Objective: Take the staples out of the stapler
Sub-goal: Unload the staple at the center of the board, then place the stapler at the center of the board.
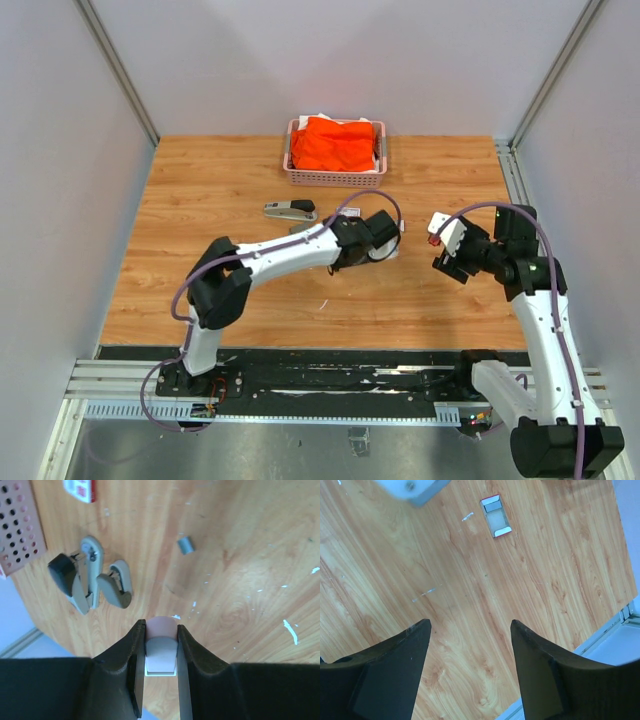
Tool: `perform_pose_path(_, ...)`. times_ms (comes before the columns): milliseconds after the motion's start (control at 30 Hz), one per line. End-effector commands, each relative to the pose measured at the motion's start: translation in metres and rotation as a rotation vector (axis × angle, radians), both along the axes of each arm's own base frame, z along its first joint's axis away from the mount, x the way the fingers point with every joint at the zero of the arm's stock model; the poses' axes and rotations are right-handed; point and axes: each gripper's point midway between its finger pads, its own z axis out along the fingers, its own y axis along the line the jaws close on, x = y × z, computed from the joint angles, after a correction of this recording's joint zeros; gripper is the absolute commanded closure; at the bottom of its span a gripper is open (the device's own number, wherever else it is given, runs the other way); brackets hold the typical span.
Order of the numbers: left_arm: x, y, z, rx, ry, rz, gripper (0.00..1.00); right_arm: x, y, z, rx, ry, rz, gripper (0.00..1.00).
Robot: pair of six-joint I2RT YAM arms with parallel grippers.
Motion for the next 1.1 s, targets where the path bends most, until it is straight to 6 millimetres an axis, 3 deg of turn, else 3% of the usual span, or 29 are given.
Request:
perform_pose_path(0, 0.014, 0.0, 0.046, -0.259, 0.006, 0.068, 1.0, 0.004, 0.01, 0.023, 0.098, -0.021, 0.002, 0.33)
perform_pose_path(167, 0.02, 0.014, 0.074, -0.47, 0.026, 0.089, 1.0, 0.011, 0.02, 0.031, 0.17, -0.027, 0.009, 0.32)
perform_pose_path(467, 0.046, 0.06, 0.129, -0.882, -0.067, 0.137, 1.0, 0.019, 0.039, 0.045, 0.29, -0.034, 0.062, 0.32)
perform_pose_path(767, 0.061, 0.133, 0.171, -1.199, -0.338, 0.139, 1.0, 0.022, 0.06, 0.047, 0.404, -0.012, 0.136, 0.32)
perform_pose_path(1067, 0.087, 0.231, 0.176, -1.29, -0.627, 0.355, 0.99, 0.023, 0.069, 0.04, 0.447, 0.028, 0.155, 0.32)
